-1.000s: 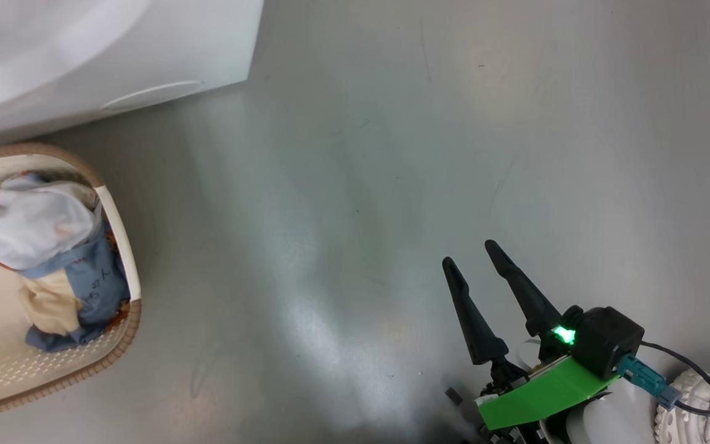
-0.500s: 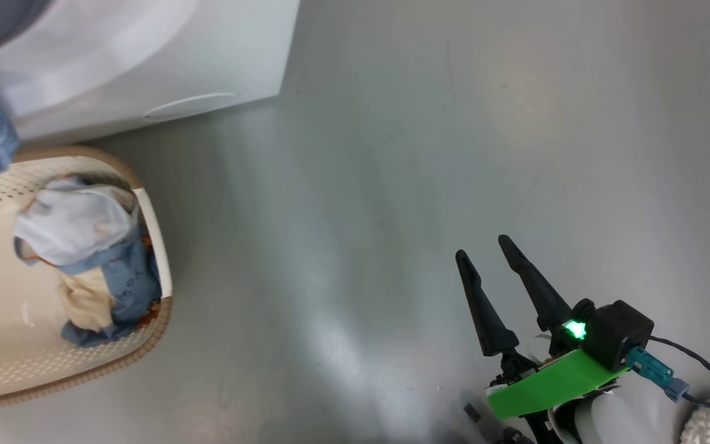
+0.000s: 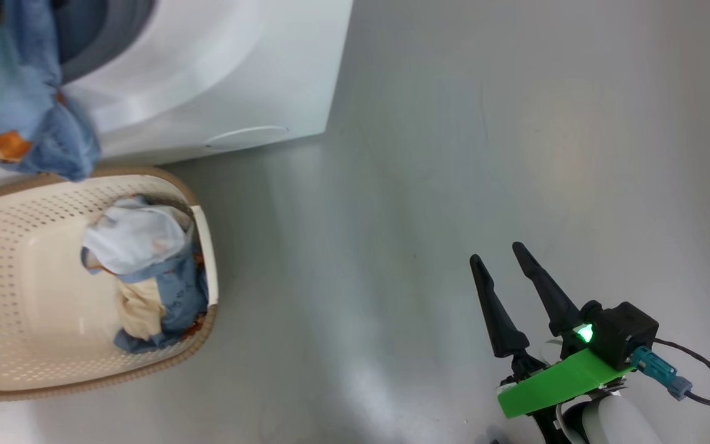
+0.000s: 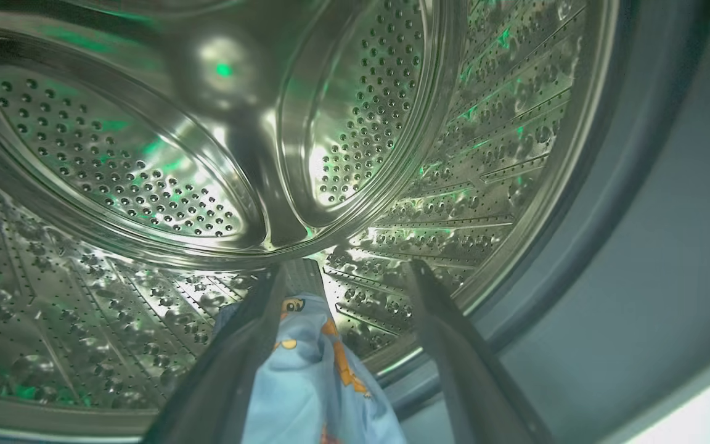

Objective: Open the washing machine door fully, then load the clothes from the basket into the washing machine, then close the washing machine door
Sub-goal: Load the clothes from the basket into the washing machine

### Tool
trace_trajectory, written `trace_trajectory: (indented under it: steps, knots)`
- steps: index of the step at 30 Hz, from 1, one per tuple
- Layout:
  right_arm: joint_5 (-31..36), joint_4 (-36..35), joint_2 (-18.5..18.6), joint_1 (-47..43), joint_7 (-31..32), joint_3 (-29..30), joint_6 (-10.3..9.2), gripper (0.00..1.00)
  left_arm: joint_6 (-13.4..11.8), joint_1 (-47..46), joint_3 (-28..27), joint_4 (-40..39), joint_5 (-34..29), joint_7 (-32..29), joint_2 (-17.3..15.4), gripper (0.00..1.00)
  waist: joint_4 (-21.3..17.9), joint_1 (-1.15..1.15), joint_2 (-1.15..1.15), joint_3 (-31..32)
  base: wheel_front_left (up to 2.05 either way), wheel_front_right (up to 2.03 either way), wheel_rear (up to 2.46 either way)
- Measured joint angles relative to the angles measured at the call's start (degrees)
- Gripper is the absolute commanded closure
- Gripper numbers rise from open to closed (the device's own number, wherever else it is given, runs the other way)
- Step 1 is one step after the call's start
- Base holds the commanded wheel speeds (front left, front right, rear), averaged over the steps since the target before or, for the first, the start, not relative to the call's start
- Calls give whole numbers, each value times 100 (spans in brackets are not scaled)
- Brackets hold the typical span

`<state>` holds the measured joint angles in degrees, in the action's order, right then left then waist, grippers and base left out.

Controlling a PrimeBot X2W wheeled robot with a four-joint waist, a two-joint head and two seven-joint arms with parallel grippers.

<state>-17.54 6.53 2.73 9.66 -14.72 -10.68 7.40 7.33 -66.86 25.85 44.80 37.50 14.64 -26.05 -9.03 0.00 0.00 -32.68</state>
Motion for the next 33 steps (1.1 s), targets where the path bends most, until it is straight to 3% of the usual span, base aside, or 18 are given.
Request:
trace_trajectory:
  steps: [11, 33]
  knots:
    - [68, 140, 4, -18, 0, 63, 0, 0, -15, 1102, -467, -911, -137, 1, 101, 0, 239, 0, 0, 502, 0, 0, 0]
    - [92, 382, 10, -300, 0, 175, 0, 0, -571, 3316, -925, -2691, -536, 0, 320, 0, 565, 0, 0, 1571, 0, 0, 0]
